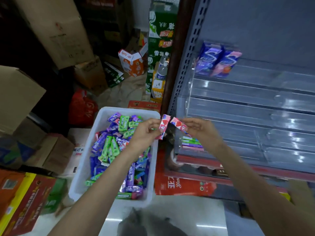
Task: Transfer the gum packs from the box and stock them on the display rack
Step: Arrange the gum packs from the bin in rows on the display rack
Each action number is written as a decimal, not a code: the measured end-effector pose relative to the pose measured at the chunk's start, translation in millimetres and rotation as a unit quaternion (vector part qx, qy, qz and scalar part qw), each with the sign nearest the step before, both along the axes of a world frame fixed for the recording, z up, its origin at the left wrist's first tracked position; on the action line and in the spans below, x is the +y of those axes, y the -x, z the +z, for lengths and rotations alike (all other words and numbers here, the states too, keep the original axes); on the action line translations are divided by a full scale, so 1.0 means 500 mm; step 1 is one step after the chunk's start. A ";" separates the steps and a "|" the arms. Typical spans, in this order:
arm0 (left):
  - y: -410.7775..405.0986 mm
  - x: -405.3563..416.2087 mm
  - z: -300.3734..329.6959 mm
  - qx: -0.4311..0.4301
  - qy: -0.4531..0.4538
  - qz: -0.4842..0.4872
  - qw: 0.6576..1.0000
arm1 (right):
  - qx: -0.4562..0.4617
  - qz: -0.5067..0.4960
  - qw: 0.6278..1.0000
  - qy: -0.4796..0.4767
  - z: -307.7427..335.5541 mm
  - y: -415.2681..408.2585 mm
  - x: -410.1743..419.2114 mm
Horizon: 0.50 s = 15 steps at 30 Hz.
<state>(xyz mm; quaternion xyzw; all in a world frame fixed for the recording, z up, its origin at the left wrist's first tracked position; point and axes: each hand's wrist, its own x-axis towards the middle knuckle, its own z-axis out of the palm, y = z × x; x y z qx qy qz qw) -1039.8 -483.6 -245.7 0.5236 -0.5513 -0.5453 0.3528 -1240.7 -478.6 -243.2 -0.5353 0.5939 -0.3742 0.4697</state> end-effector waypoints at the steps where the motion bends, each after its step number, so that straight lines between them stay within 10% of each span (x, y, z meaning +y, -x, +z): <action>1: 0.025 0.013 0.002 0.002 0.005 -0.003 1.000 | 0.005 -0.005 1.000 0.007 0.004 0.031 0.017; 15: 0.204 0.101 -0.006 -0.108 0.039 -0.017 0.993 | 0.081 -0.046 0.996 -0.008 -0.031 0.253 0.125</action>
